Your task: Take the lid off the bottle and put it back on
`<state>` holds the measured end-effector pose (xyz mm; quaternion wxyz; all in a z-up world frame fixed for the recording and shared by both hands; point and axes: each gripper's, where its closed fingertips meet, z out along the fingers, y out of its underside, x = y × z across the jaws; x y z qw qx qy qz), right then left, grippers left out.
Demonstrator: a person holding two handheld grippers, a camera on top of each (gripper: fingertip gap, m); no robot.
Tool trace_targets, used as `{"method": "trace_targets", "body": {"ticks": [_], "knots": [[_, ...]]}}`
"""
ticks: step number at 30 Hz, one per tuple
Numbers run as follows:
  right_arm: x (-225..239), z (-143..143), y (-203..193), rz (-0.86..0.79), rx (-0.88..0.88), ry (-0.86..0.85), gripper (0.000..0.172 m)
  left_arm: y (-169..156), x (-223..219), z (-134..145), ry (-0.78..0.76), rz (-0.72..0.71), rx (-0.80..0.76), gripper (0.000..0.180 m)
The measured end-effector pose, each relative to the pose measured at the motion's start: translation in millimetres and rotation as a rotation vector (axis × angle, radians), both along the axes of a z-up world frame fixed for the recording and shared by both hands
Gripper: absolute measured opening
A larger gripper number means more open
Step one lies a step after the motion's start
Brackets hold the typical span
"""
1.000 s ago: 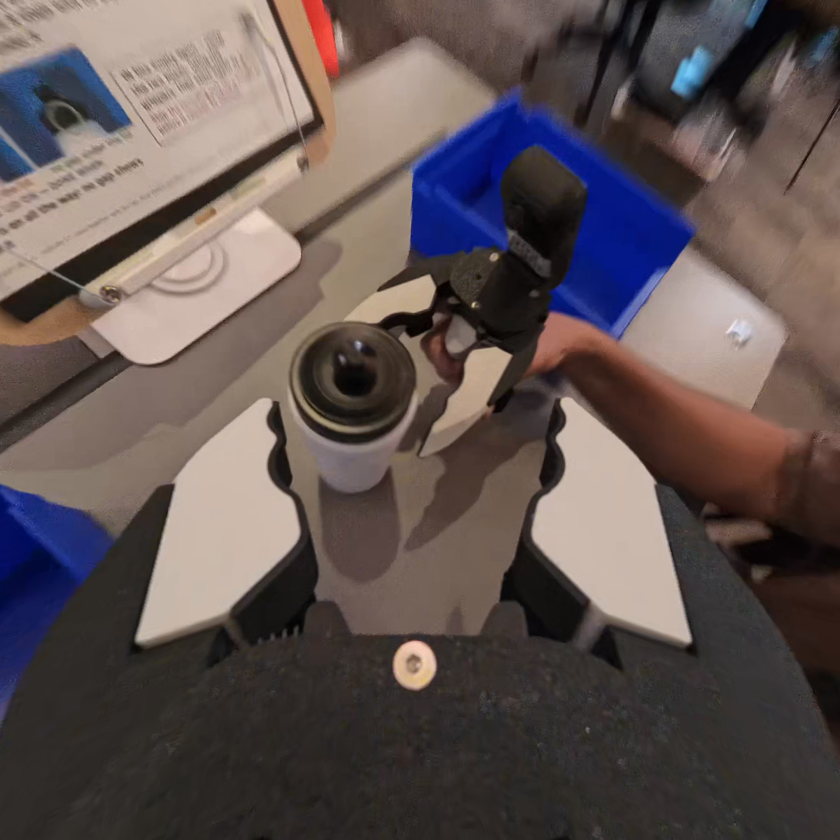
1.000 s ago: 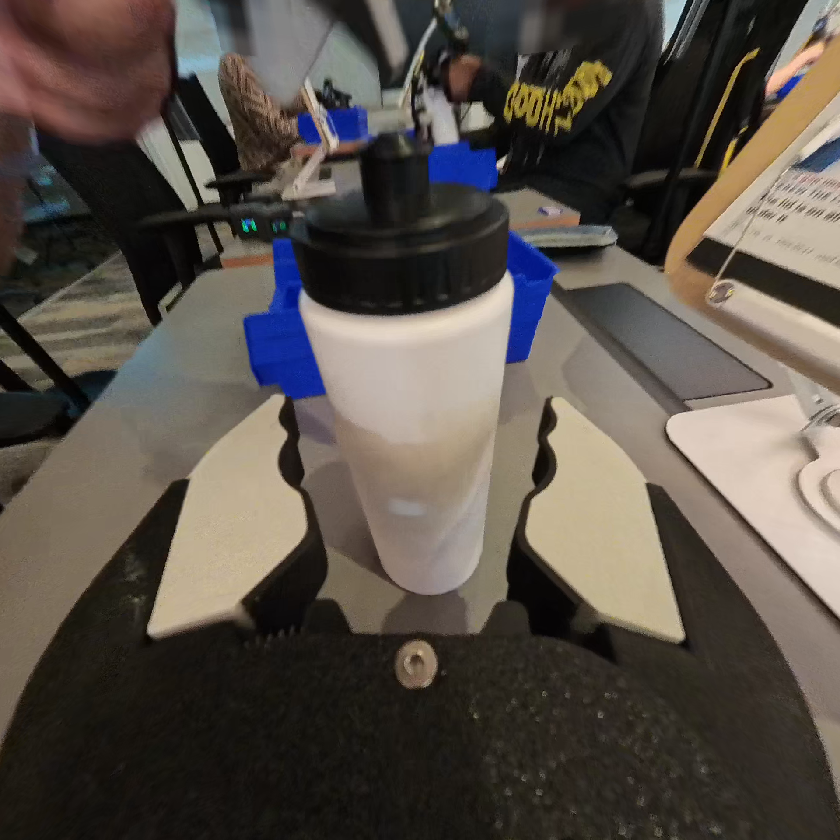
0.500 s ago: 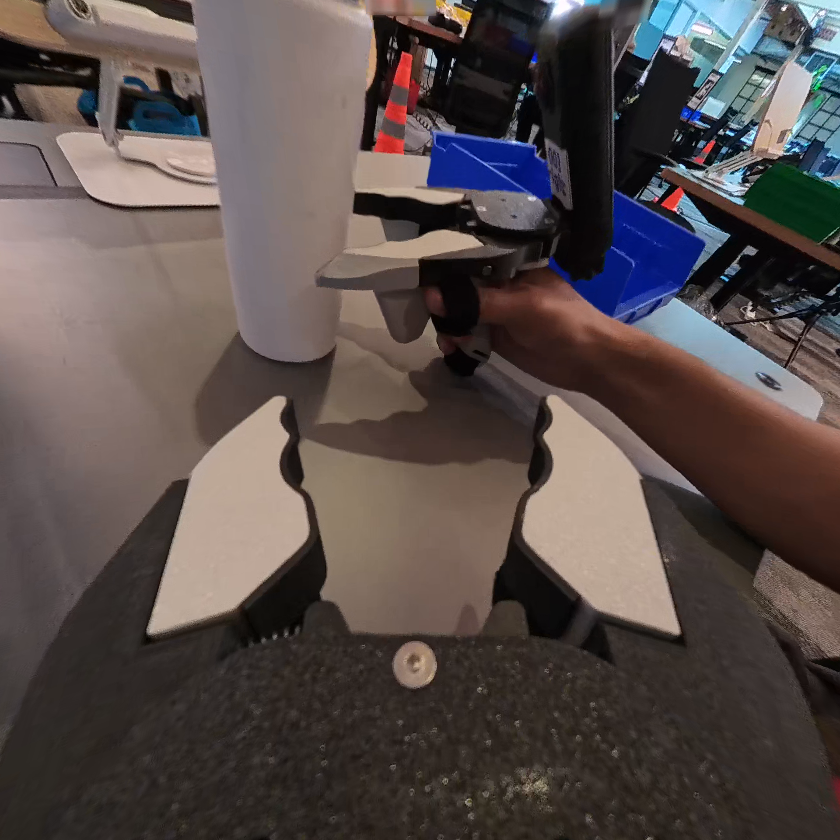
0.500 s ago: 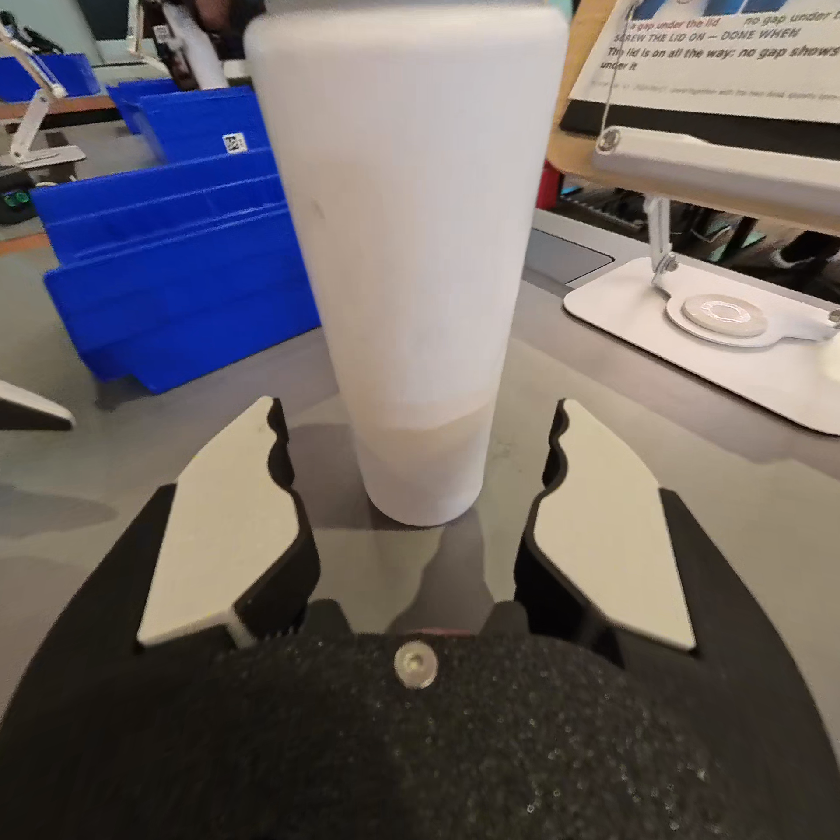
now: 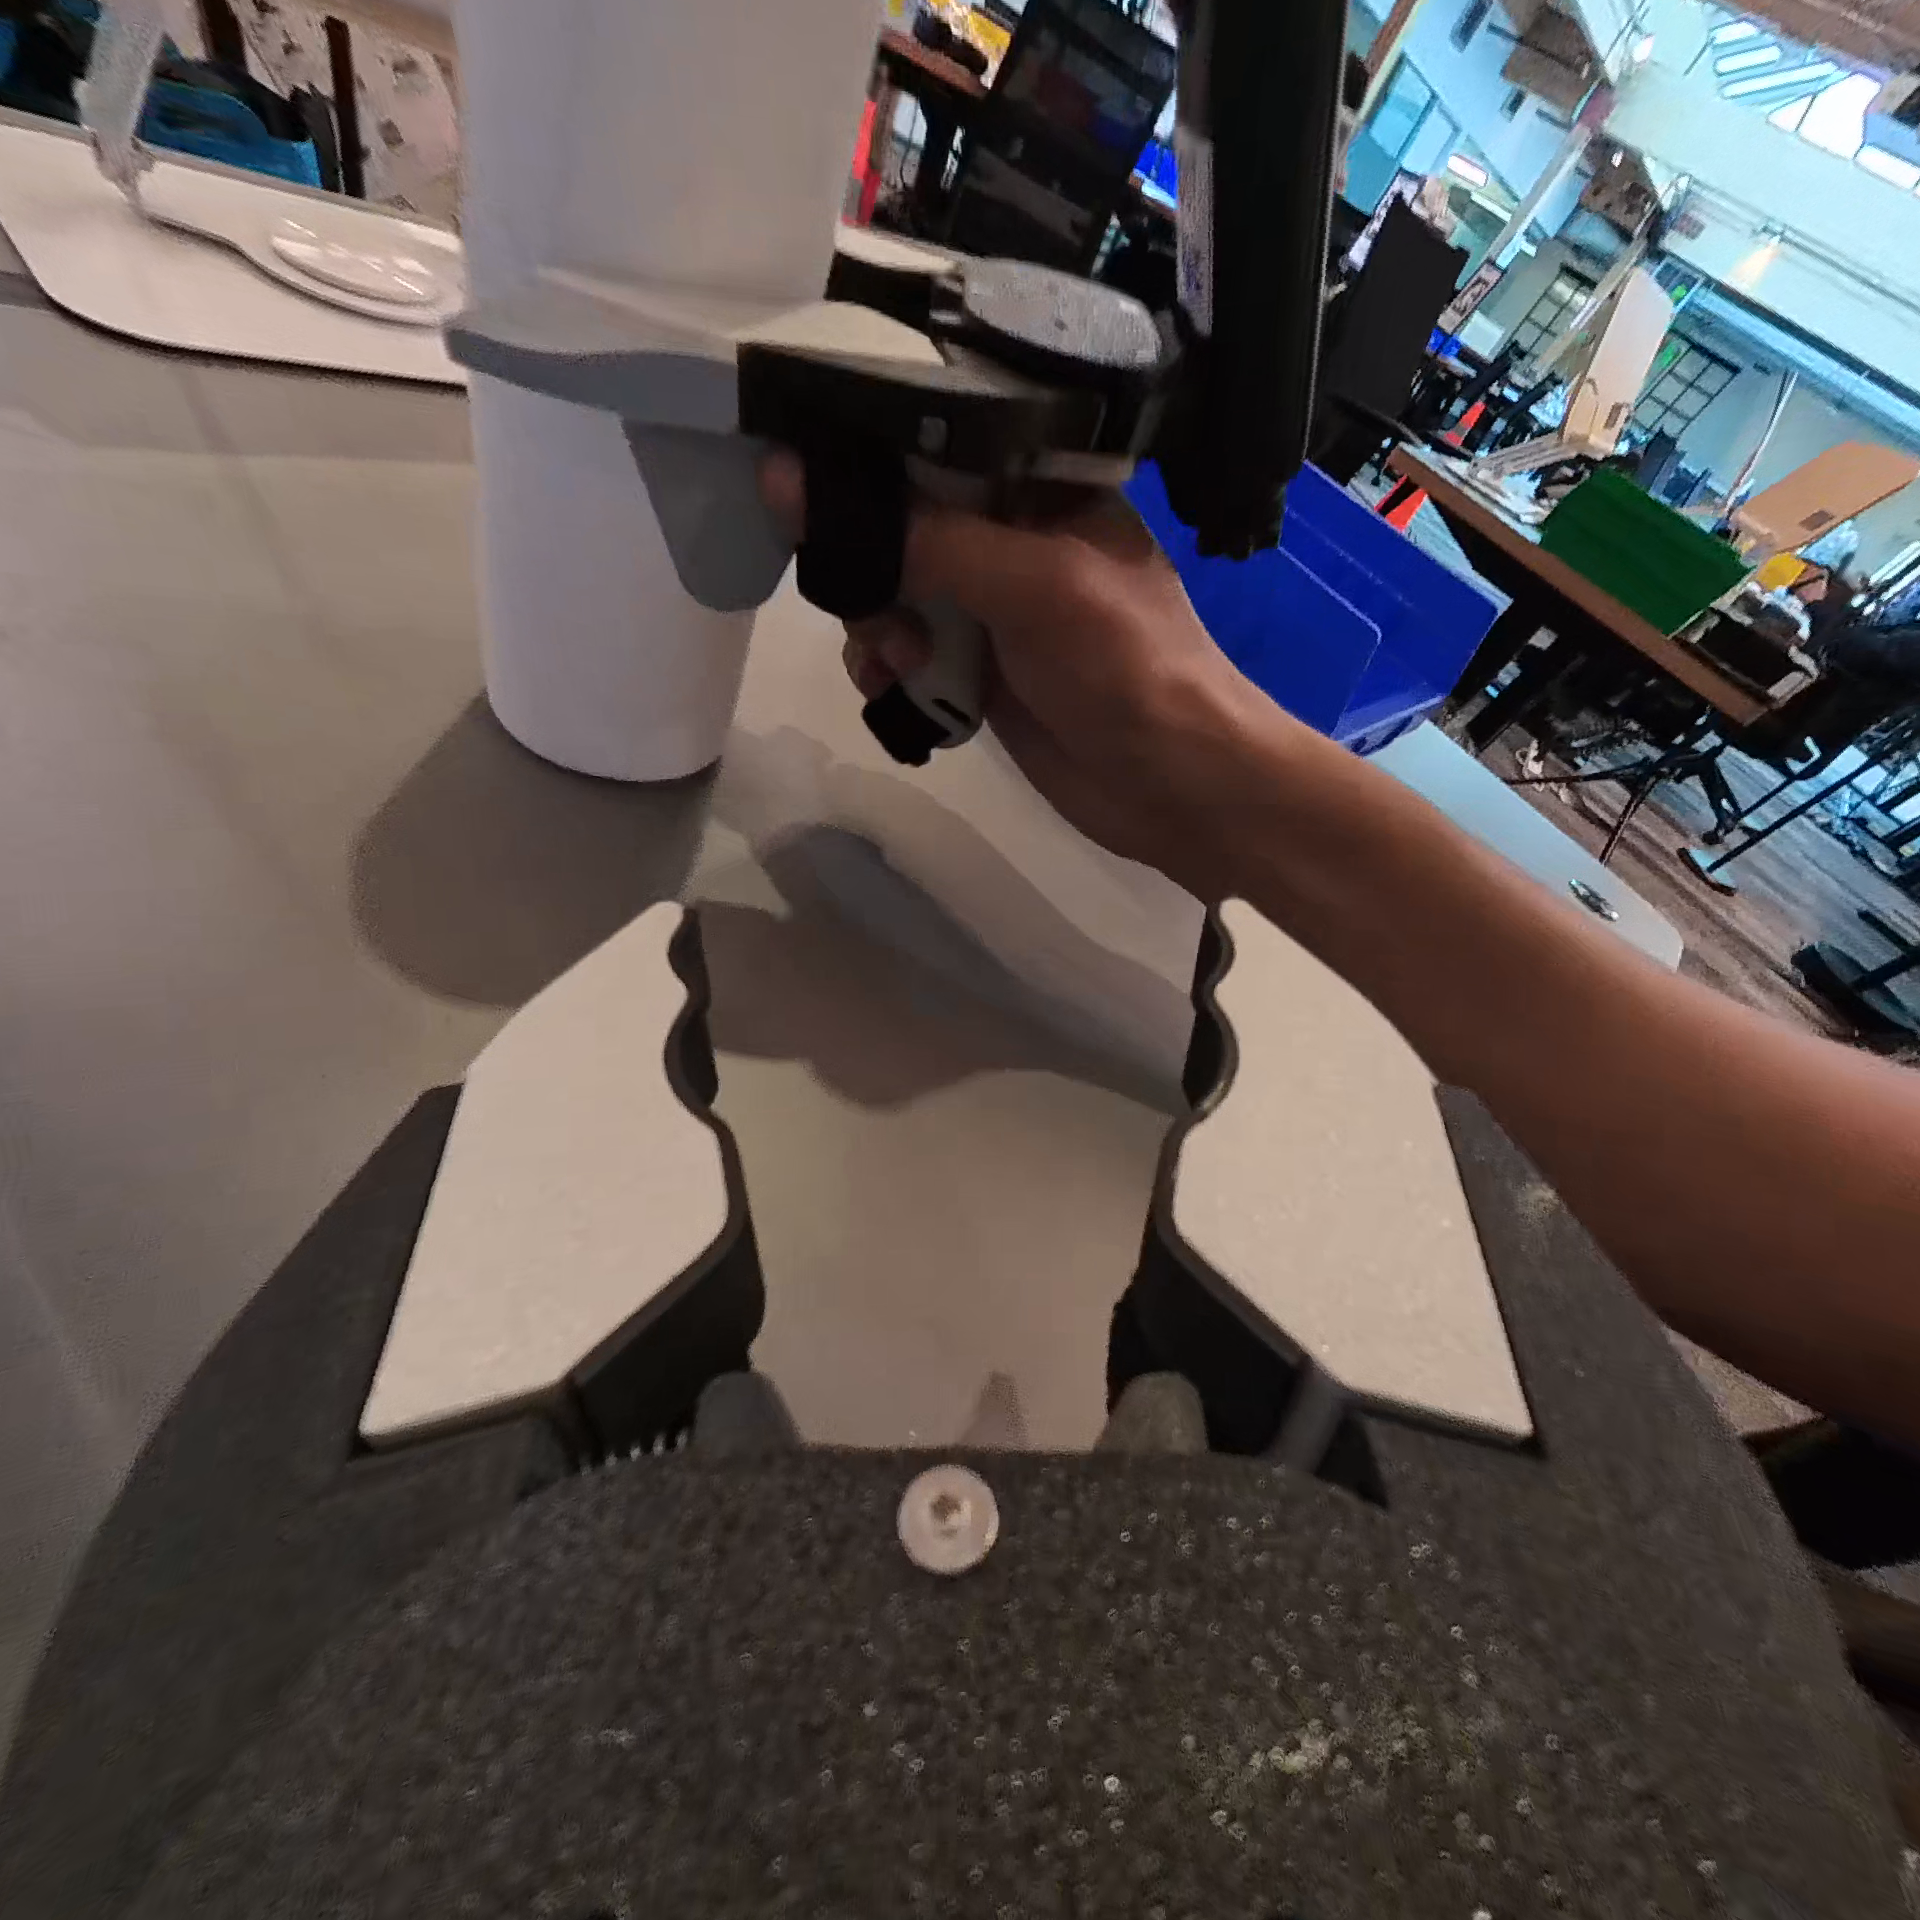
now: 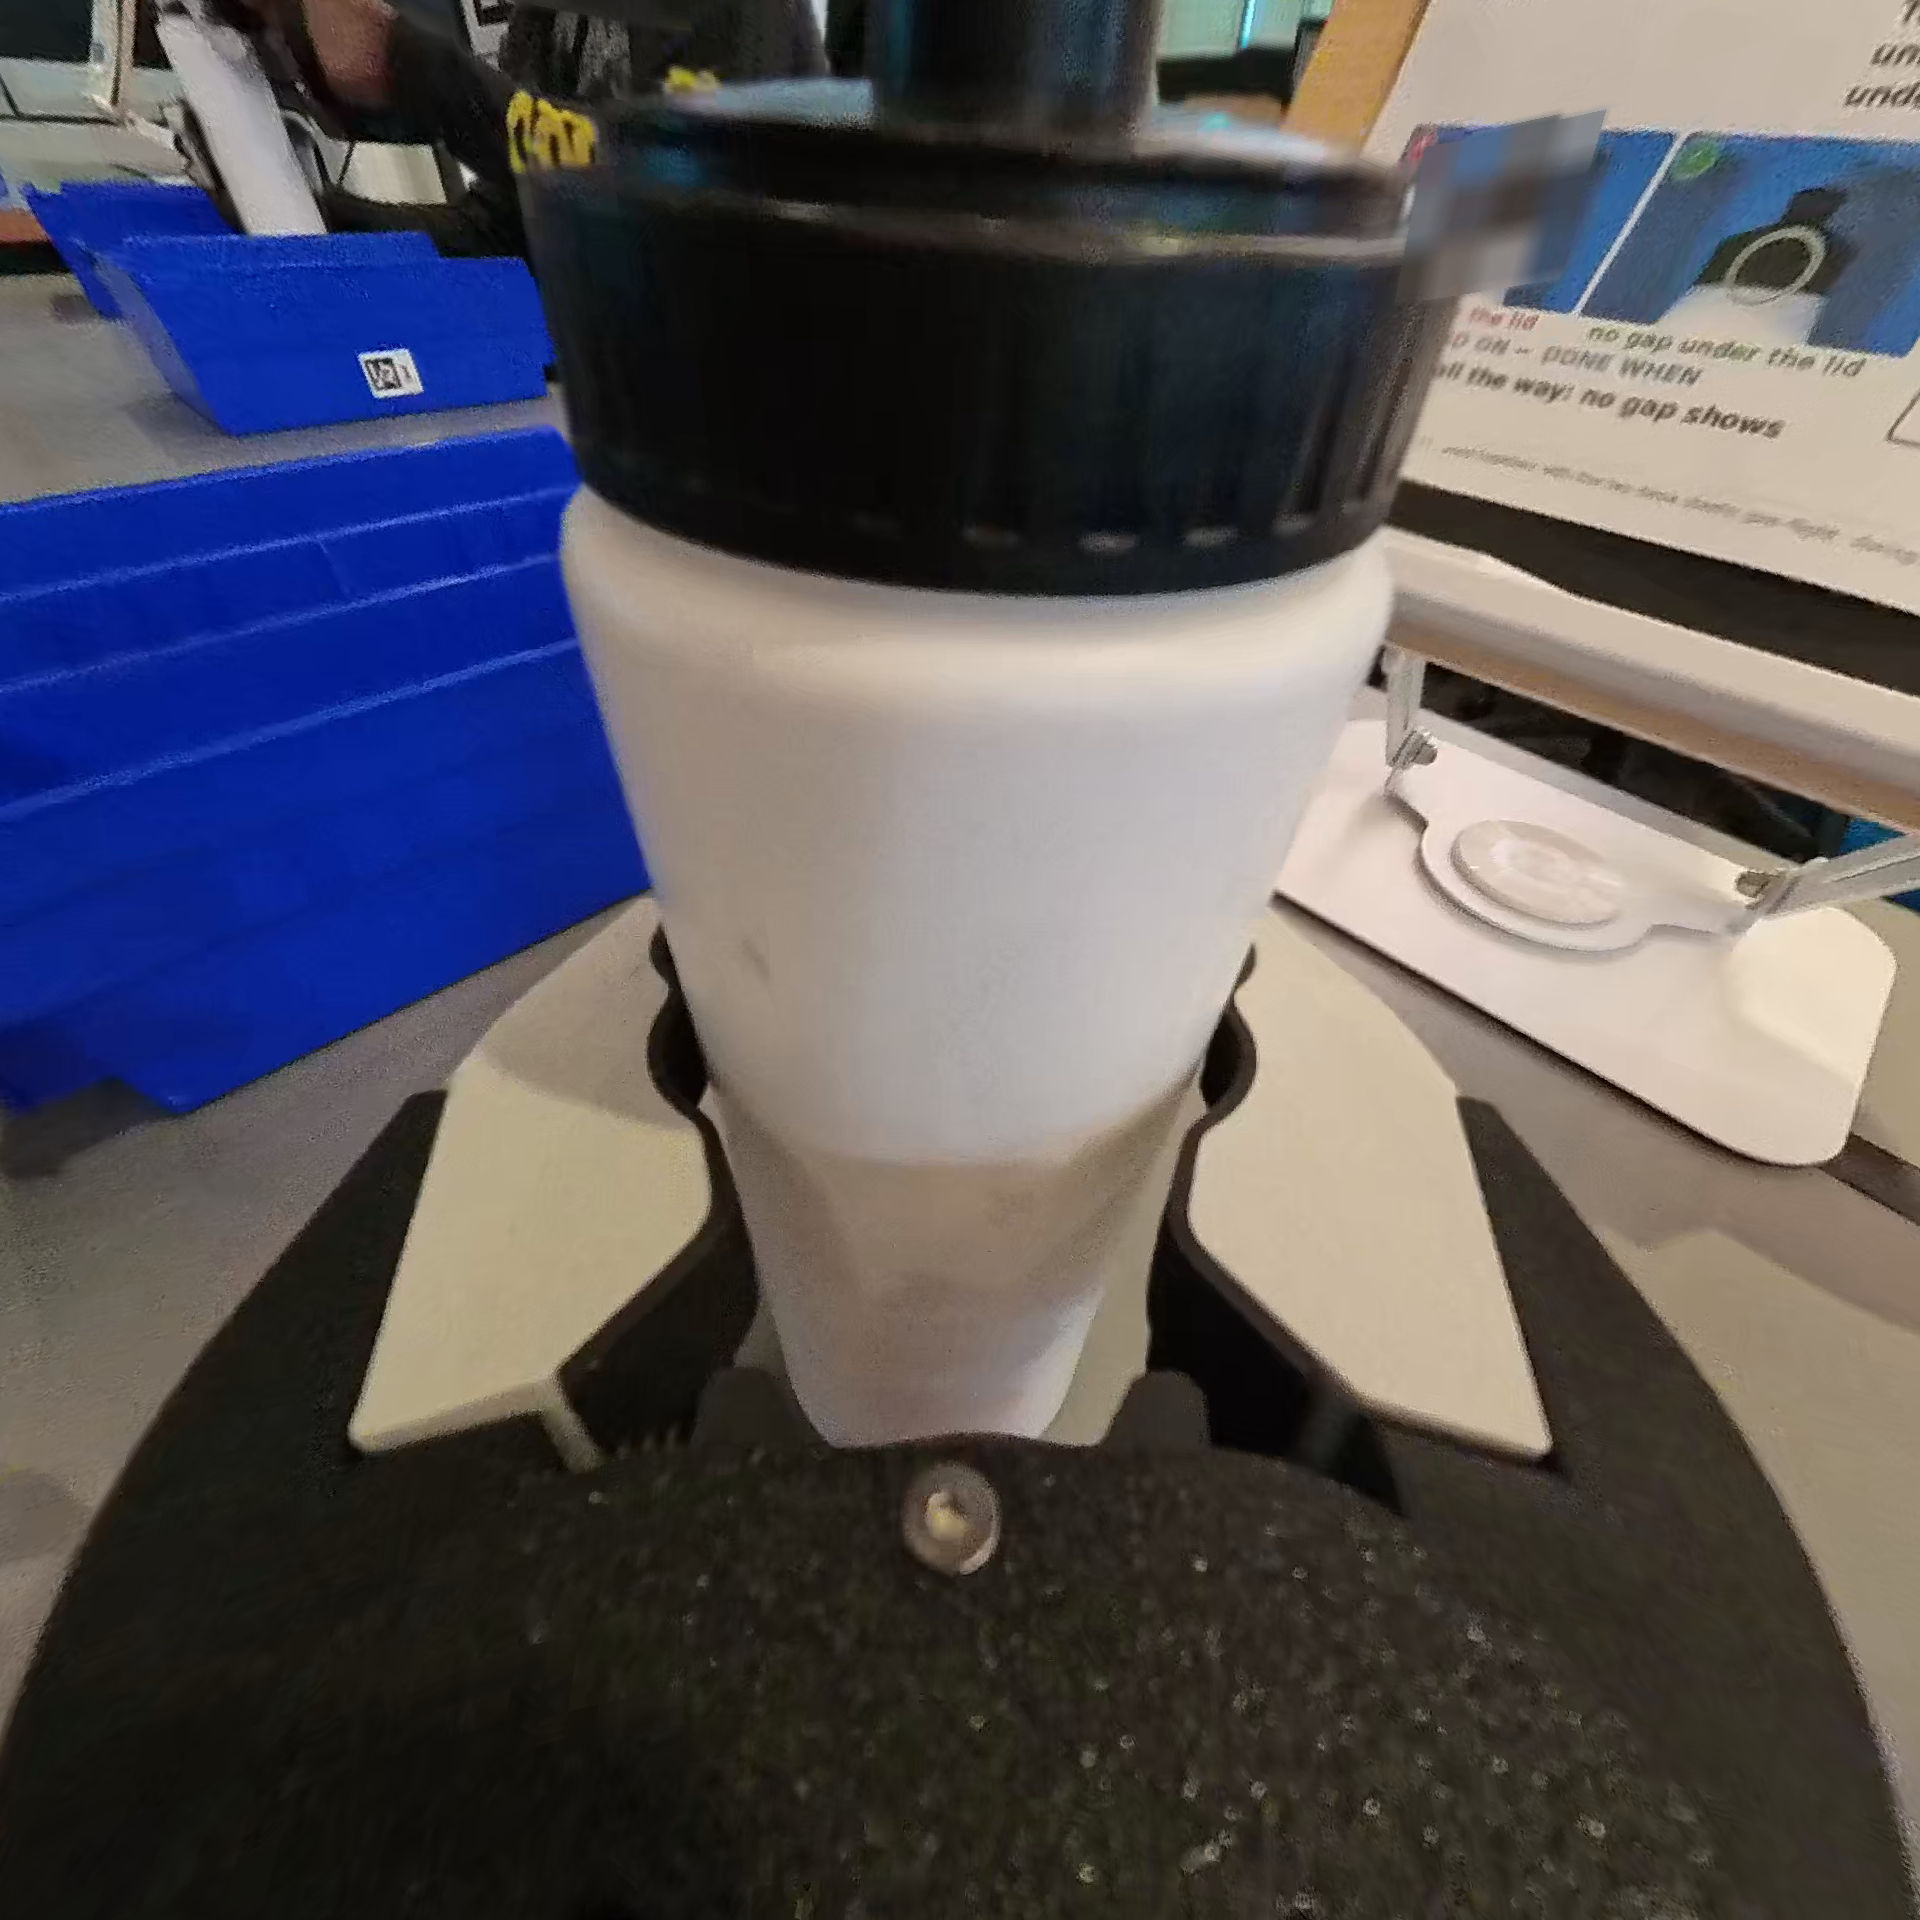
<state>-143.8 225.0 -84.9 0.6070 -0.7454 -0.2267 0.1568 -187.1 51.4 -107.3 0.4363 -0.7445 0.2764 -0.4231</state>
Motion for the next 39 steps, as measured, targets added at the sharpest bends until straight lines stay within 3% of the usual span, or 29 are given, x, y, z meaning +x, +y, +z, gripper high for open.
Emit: {"method": "trace_targets", "body": {"ticks": [5,9,15,19,25,30,39], "knots": [[7.6,21.5,-8.5,0.023,0.003,0.054,0.093,-5.9,3.1,-6.5,0.037,-0.034,-0.003,0.086],[35.9,63.8,-21.5,0.024,-0.06,0.149,0.093,-10.4,5.8,-8.0,0.018,-0.058,-0.042,0.085],[104.0,153.1,-59.1,0.055,-0.141,0.313,0.093,-13.1,9.8,-17.2,0.074,-0.073,-0.049,0.085],[162.6,202.0,-90.8,0.013,-0.138,0.294,0.093,-17.8,12.0,-15.7,0.069,-0.087,-0.046,0.084],[236.1,240.6,-129.0,-0.058,-0.168,0.295,0.093,-22.6,14.6,-13.6,0.034,-0.114,-0.082,0.083],[284.7,209.5,-129.0,-0.209,-0.282,0.208,0.093,-27.6,15.8,-15.9,0.008,-0.136,-0.139,0.083],[342.4,60.3,-80.8,-0.488,-0.646,-0.056,0.093,-22.6,11.0,-16.4,-0.031,-0.133,-0.198,0.083]]}}
